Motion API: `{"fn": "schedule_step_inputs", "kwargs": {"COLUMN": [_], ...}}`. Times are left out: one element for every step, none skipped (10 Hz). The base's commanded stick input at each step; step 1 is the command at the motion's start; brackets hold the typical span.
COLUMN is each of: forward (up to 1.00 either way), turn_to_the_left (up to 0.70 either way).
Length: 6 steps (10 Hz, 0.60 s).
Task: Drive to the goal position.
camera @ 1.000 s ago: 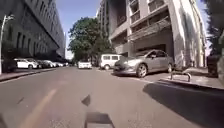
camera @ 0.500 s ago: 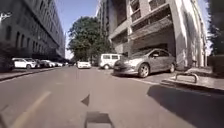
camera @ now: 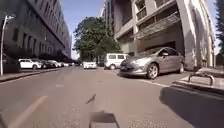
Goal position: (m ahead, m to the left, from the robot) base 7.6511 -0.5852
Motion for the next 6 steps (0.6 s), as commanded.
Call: {"fn": "schedule_step_inputs", "kwargs": {"forward": [0.70, 0.70, 0.70, 0.70, 0.70, 0.70], "turn_to_the_left": [0.00, 0.00, 0.00, 0.00, 0.00, 0.00]}}
